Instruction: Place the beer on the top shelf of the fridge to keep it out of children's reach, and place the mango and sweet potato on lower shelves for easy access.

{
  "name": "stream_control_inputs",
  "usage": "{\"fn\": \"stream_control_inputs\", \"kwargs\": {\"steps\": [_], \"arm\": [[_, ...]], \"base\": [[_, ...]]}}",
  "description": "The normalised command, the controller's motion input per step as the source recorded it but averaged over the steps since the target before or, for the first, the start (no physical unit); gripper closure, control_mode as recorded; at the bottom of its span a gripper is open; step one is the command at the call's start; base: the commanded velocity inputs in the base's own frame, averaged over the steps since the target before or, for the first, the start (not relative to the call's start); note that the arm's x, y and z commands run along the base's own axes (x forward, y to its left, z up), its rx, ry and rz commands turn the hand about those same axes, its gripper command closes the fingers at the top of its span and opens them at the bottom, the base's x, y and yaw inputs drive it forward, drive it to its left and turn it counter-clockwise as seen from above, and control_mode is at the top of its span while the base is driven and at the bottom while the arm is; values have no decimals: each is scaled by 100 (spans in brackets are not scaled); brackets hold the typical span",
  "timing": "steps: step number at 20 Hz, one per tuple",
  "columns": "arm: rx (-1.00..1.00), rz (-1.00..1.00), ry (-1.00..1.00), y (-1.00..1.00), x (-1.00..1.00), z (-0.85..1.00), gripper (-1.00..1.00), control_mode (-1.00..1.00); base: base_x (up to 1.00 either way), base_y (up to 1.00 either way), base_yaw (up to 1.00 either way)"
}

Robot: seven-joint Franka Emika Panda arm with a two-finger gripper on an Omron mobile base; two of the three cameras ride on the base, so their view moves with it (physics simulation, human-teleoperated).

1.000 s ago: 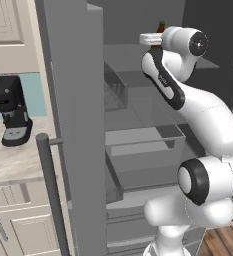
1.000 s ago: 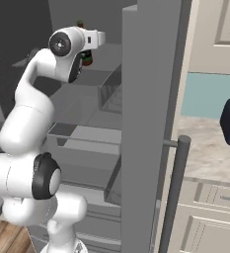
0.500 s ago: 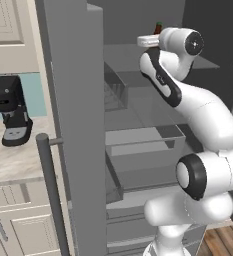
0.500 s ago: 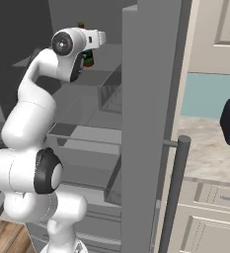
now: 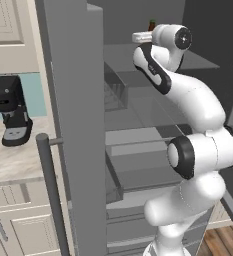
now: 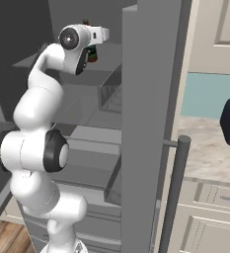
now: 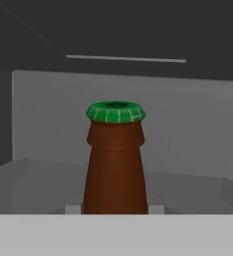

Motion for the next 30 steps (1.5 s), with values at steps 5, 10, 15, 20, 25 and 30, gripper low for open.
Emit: {"fn": "stream_control_inputs", "kwargs": {"steps": [5,10,15,20,25,30], "arm": [[0,0,-2,0,61,0,100,-100],[0,0,0,0,54,0,-100,-100],[0,0,0,-2,39,0,-100,-100],[0,0,0,-9,18,0,-100,-100],[0,-1,0,-15,-3,-3,-100,-100],[-2,-1,0,-3,-39,-17,-100,-100]], "base": [[0,0,0],[0,0,0],[0,0,0],[0,0,0],[0,0,0],[0,0,0]]}}
